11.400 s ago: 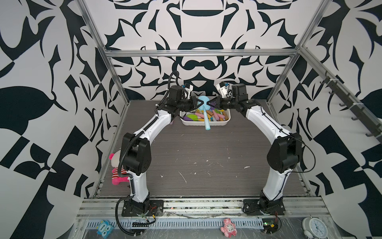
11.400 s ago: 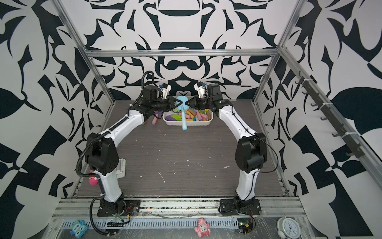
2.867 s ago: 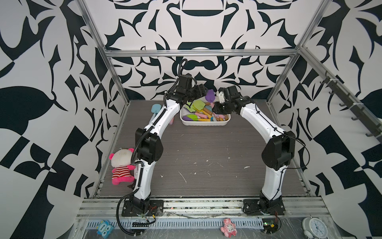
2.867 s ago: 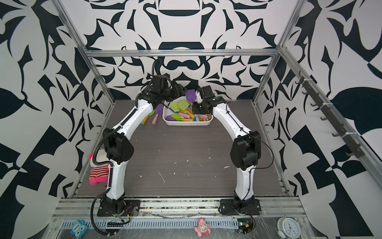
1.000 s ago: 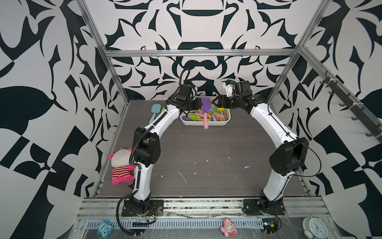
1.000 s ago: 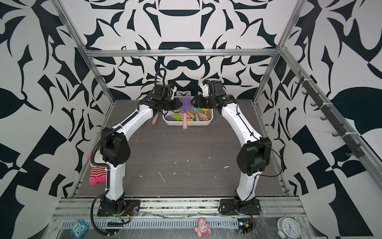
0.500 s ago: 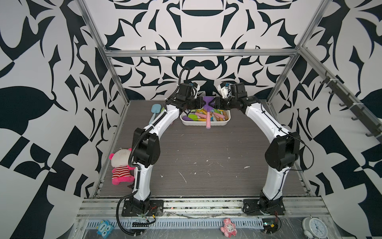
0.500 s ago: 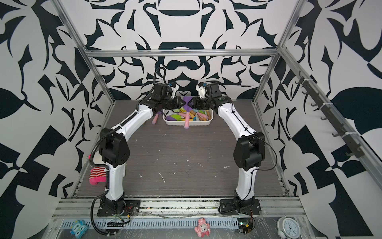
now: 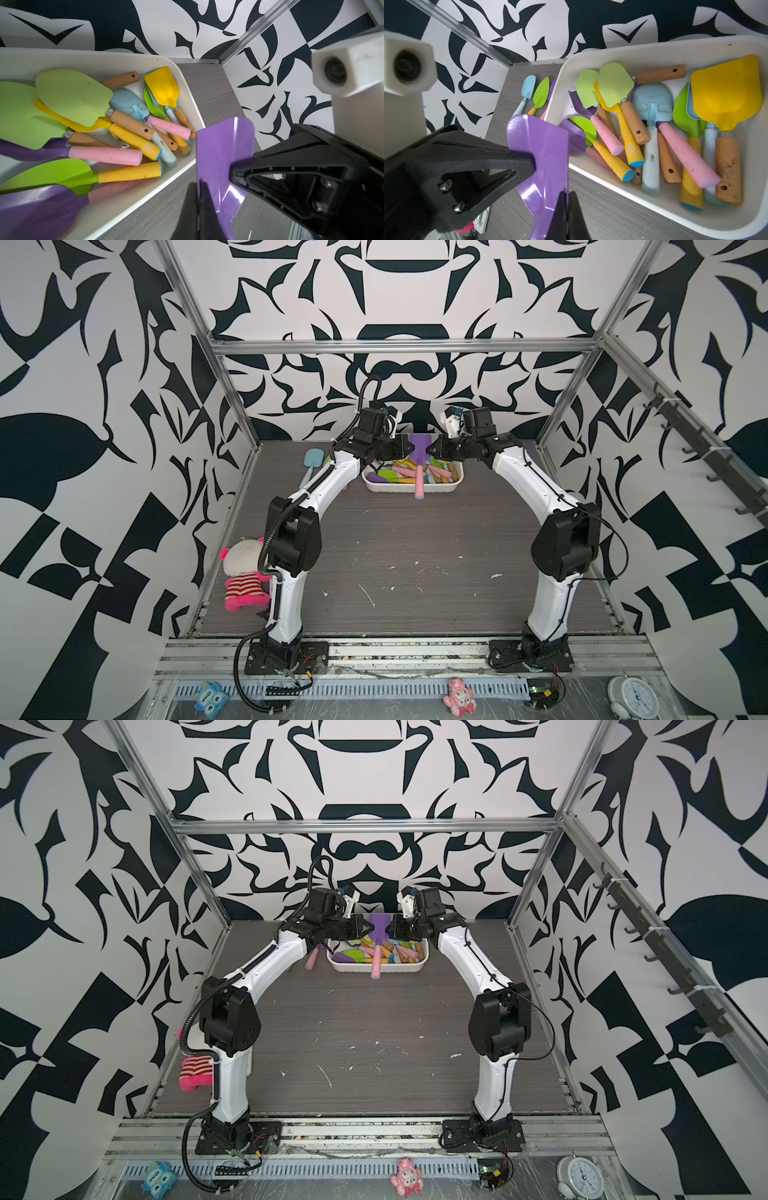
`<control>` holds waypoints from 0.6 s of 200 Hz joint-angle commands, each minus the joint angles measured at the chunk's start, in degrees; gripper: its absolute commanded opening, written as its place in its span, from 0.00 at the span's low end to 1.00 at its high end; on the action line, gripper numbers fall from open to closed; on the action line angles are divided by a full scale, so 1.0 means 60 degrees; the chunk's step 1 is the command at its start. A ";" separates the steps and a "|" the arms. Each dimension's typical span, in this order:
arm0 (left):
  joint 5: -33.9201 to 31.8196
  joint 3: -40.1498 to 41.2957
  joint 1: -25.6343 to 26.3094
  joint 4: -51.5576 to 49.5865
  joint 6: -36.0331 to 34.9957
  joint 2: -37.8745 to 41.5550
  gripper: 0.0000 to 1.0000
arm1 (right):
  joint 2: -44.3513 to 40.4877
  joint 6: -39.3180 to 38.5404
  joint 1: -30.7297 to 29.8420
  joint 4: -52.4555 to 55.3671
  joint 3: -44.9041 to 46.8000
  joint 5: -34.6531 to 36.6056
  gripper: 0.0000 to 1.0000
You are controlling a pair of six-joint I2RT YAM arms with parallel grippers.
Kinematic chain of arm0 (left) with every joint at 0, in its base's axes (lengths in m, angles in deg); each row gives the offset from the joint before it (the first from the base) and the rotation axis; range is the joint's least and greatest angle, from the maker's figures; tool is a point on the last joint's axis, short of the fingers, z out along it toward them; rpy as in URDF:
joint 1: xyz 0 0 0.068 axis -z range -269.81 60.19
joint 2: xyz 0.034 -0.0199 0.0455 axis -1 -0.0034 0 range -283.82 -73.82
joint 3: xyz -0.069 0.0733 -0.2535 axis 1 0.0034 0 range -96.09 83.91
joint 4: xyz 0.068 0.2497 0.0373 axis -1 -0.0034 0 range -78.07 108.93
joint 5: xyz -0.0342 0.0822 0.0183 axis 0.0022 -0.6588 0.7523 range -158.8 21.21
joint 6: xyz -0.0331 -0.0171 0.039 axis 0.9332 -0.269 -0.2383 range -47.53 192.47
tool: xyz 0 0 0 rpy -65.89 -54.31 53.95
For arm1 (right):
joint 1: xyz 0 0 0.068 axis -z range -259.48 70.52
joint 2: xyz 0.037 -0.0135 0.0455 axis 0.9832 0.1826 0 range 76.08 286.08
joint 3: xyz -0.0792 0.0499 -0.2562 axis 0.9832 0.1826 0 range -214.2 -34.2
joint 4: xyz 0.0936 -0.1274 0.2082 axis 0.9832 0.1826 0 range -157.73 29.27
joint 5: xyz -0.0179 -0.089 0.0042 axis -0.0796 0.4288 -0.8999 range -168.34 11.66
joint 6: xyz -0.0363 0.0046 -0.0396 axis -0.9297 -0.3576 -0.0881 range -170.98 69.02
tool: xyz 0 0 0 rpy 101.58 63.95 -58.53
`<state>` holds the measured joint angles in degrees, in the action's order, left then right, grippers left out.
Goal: Take the shovel out of the storage box
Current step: Place the shovel at the corner of the board.
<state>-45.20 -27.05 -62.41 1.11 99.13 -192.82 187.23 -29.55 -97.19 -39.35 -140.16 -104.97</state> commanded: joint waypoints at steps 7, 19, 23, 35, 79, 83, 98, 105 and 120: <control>0.0183 0.0109 0.0062 0.0461 0.0242 0.0355 0.00 | -0.0718 0.0263 -0.0079 -0.0340 0.0039 0.0379 0.00; 0.0186 0.0107 0.0090 0.0509 0.0267 0.0336 0.00 | -0.0817 0.0312 -0.0116 -0.0393 0.0124 0.0472 0.00; 0.0204 0.0081 0.0106 0.0521 0.0294 0.0324 0.00 | -0.0850 0.0327 -0.0130 -0.0396 0.0162 0.0519 0.00; 0.0191 0.0103 0.0129 0.0568 0.0327 0.0325 0.07 | -0.0938 0.0342 -0.0162 -0.0399 0.0213 0.0642 0.00; -0.0743 0.0621 0.0136 0.0495 0.0775 0.0874 0.72 | -0.1260 0.0703 -0.0179 -0.0249 0.0401 0.1559 0.00; -0.0899 0.0731 0.0122 0.0527 0.0810 0.0968 0.76 | -0.1283 0.0741 -0.0182 -0.0227 0.0402 0.1665 0.00; -0.1229 0.1242 0.0163 0.0677 0.0931 0.1391 0.83 | -0.1299 0.0908 -0.0177 -0.0105 0.0338 0.2013 0.00; -0.1399 0.1443 0.0224 0.0665 0.0892 0.1586 0.84 | -0.1262 0.0963 -0.0175 0.0001 0.0261 0.2124 0.00; -0.1743 0.1697 0.0477 0.0304 0.0575 0.1902 0.84 | -0.1157 0.1103 -0.0171 0.0224 0.0082 0.2340 0.00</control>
<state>-51.01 -18.70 -61.27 3.58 103.57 -186.83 182.18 -25.25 -98.00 -38.87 -137.51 -95.03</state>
